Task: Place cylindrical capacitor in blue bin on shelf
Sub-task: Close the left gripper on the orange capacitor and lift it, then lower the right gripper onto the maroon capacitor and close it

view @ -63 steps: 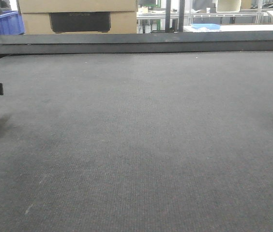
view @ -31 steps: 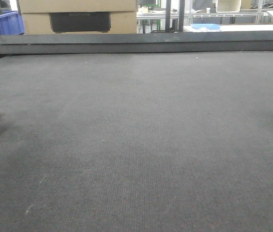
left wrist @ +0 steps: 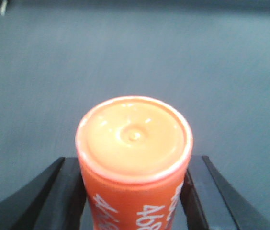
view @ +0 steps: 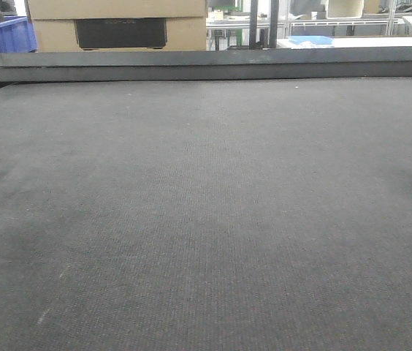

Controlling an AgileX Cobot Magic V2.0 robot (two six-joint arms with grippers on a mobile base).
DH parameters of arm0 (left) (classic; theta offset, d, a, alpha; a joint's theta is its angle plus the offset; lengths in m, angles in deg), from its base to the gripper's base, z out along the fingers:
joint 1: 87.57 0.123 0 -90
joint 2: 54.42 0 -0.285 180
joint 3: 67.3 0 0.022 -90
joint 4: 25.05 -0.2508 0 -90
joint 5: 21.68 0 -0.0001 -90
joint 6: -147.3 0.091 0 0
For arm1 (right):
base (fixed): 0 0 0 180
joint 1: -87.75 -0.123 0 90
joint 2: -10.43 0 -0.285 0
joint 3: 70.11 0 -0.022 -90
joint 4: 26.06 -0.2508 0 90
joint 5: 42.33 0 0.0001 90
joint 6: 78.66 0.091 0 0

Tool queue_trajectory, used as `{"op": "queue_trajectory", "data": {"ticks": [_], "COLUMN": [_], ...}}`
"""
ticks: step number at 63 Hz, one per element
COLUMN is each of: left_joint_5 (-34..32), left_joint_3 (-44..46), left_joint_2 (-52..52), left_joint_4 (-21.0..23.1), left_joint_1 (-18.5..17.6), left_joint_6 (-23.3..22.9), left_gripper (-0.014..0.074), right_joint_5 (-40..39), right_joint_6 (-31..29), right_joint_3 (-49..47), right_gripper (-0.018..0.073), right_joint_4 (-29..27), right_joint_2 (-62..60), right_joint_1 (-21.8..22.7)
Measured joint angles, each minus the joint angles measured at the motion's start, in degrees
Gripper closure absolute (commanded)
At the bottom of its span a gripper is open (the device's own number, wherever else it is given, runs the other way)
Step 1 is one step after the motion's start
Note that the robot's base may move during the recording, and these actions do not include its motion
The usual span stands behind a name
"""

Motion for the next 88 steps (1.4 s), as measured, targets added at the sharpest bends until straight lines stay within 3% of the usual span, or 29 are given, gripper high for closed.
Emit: {"op": "queue_trajectory", "data": {"ticks": [8, 24, 40, 50, 60, 71, 88], "left_joint_5": [11.31, 42.75, 58.47, 63.79, 64.78, 64.78, 64.67], "left_joint_3": [3.85, 16.77, 20.88, 20.91, 21.01, 21.01, 21.01], "left_joint_2": [-11.21, -28.69, -38.65, -42.41, -43.67, -43.67, -43.67], "left_joint_4": [-0.48, -0.59, -0.59, -0.62, -0.72, -0.84, -0.84], "left_joint_1": [0.0, 0.0, 0.0, 0.0, 0.0, 0.0, 0.0], "left_joint_6": [0.0, 0.0, 0.0, 0.0, 0.0, 0.0, 0.0], "left_gripper": [0.0708, 0.0708, 0.0708, 0.0708, 0.0708, 0.0708, 0.0708], "right_joint_5": [0.35, 1.31, 7.83, 10.89, 9.04, -1.58, -21.07], "right_joint_6": [0.0, 0.0, 0.0, 0.0, 0.0, 0.0, 0.0], "right_joint_3": [0.0, 0.0, 0.0, 1.34, 7.86, 14.93, 16.12], "right_gripper": [0.0002, 0.0002, 0.0002, 0.0002, 0.0002, 0.0002, 0.0002], "right_joint_4": [0.0, 0.0, 0.0, 0.0, 0.0, 0.0, 0.1], "right_joint_2": [0.0, 0.0, 0.0, 0.12, 3.25, 11.2, 29.53], "right_joint_1": [0.0, 0.0, -1.14, -1.68, -1.68, -1.68, -1.68]}}
